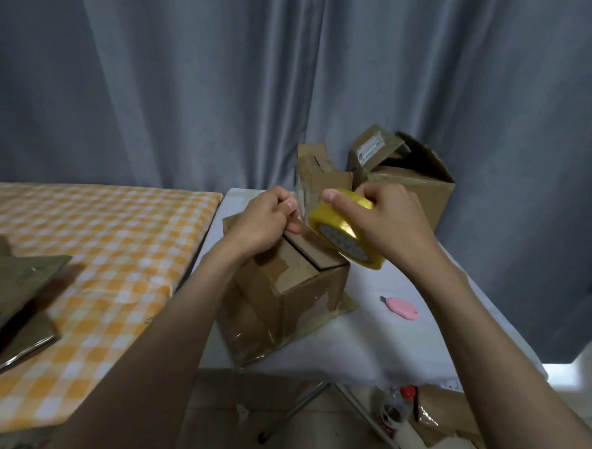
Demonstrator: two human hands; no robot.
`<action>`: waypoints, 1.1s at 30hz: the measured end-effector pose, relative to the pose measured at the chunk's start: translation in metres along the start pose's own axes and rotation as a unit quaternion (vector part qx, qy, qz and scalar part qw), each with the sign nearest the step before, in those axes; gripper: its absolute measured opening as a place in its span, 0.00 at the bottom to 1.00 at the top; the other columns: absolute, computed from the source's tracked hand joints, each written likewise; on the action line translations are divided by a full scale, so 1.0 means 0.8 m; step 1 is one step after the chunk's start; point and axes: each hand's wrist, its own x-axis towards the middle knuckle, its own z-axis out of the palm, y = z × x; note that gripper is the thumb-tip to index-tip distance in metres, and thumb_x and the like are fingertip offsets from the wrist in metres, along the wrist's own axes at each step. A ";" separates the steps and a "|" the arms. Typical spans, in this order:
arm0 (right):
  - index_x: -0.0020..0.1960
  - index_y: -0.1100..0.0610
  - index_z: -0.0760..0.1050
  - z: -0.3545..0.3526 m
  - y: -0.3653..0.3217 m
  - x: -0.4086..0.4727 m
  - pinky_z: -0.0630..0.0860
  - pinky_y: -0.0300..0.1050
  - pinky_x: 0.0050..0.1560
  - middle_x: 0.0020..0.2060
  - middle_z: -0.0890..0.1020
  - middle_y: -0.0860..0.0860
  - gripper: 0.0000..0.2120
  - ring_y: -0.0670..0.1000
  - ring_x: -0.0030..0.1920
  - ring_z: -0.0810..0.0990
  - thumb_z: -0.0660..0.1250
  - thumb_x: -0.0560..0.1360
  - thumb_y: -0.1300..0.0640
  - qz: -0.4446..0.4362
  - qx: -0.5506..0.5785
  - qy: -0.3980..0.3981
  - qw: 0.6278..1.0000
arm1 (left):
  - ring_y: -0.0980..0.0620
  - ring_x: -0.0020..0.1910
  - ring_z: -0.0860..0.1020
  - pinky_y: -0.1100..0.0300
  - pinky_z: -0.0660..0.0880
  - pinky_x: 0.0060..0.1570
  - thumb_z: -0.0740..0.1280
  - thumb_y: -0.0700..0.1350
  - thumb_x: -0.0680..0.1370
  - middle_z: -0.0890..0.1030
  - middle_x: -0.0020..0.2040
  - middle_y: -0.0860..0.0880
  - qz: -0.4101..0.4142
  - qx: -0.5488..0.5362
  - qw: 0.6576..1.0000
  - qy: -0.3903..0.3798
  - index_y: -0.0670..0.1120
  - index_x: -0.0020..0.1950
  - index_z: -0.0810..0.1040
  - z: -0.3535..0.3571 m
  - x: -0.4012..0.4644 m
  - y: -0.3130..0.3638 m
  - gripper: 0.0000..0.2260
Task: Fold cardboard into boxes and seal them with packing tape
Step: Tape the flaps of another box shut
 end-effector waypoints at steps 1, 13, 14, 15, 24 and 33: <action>0.40 0.58 0.80 0.001 -0.006 0.000 0.70 0.46 0.39 0.36 0.81 0.54 0.25 0.51 0.39 0.78 0.67 0.73 0.34 0.008 0.035 -0.007 0.999 | 0.46 0.47 0.84 0.53 0.77 0.50 0.56 0.43 0.85 0.83 0.51 0.43 -0.014 -0.020 1.000 -0.001 0.46 0.46 0.71 -0.004 0.001 -0.001 0.10; 0.58 0.73 0.76 0.050 -0.024 0.005 0.81 0.59 0.54 0.46 0.80 0.71 0.35 0.58 0.43 0.80 0.68 0.77 0.39 0.168 0.417 -0.057 0.891 | 0.50 0.43 0.78 0.52 0.80 0.48 0.57 0.42 0.85 0.78 0.44 0.44 -0.080 -0.042 0.996 0.027 0.42 0.50 0.74 -0.042 0.016 -0.025 0.08; 0.59 0.70 0.77 0.055 -0.019 0.002 0.80 0.62 0.57 0.50 0.81 0.70 0.35 0.59 0.46 0.83 0.68 0.76 0.37 0.179 0.421 -0.054 0.887 | 0.48 0.43 0.78 0.52 0.77 0.47 0.58 0.42 0.85 0.78 0.44 0.43 -0.062 0.017 0.997 0.031 0.42 0.47 0.74 -0.041 0.017 -0.026 0.09; 0.59 0.66 0.79 0.058 -0.016 -0.002 0.80 0.62 0.58 0.51 0.83 0.66 0.34 0.58 0.50 0.85 0.68 0.74 0.35 0.183 0.426 -0.052 0.884 | 0.47 0.44 0.77 0.55 0.73 0.46 0.58 0.41 0.84 0.78 0.44 0.42 -0.041 0.079 0.995 0.037 0.43 0.45 0.74 -0.040 0.018 -0.027 0.10; 0.56 0.51 0.73 0.118 -0.007 -0.051 0.80 0.52 0.52 0.49 0.82 0.49 0.16 0.49 0.50 0.81 0.74 0.73 0.47 0.138 0.314 0.064 0.937 | 0.49 0.36 0.69 0.57 0.67 0.38 0.55 0.39 0.84 0.71 0.34 0.47 -0.089 0.101 0.991 0.019 0.46 0.36 0.69 -0.040 0.026 -0.047 0.16; 0.57 0.52 0.75 0.062 0.040 0.002 0.78 0.62 0.56 0.50 0.81 0.57 0.09 0.56 0.52 0.80 0.68 0.78 0.54 0.064 0.268 -0.035 0.961 | 0.46 0.42 0.78 0.60 0.73 0.33 0.56 0.40 0.82 0.78 0.44 0.45 -0.158 0.070 0.985 -0.006 0.42 0.43 0.74 -0.053 -0.001 -0.041 0.11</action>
